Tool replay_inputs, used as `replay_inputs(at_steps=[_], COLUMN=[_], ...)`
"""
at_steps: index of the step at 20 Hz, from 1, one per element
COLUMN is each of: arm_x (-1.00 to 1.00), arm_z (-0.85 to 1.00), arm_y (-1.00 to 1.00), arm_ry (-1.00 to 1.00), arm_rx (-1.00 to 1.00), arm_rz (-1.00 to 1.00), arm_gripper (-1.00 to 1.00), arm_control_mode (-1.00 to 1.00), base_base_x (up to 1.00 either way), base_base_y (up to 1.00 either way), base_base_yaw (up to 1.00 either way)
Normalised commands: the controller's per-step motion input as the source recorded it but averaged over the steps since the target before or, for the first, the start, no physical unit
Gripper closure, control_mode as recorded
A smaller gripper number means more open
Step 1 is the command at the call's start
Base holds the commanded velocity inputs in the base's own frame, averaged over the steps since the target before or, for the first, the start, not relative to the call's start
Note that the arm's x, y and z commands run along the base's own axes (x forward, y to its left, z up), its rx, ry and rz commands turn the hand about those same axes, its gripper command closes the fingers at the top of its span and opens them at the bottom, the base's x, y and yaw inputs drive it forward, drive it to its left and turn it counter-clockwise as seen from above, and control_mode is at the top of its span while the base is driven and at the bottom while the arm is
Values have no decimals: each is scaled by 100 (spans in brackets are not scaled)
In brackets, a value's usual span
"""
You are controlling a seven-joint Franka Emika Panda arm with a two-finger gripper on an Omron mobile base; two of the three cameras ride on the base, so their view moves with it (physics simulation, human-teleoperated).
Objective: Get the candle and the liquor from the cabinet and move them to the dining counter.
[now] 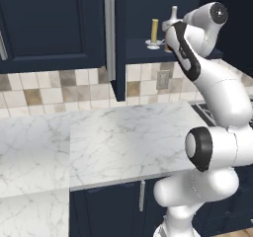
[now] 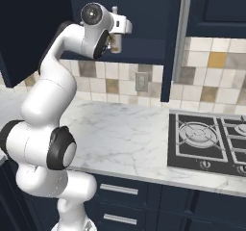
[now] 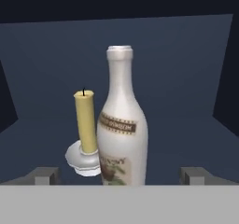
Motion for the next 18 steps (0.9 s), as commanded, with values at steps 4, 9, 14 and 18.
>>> replay_inputs(at_steps=[4,9,14,18], arm_x=[25,22,24,20], arm_z=[-3,-2,-2,-2], arm_y=[0,0,0,0], arm_ry=[0,1,3,2], arm_rx=[0,0,0,0], arm_rz=[0,0,0,0], arm_gripper=[-100,-100,-100,-100], arm_control_mode=[-100,-100,-100,-100], base_base_x=[0,0,0,0], base_base_y=[0,0,0,0], base_base_yaw=[0,0,0,0])
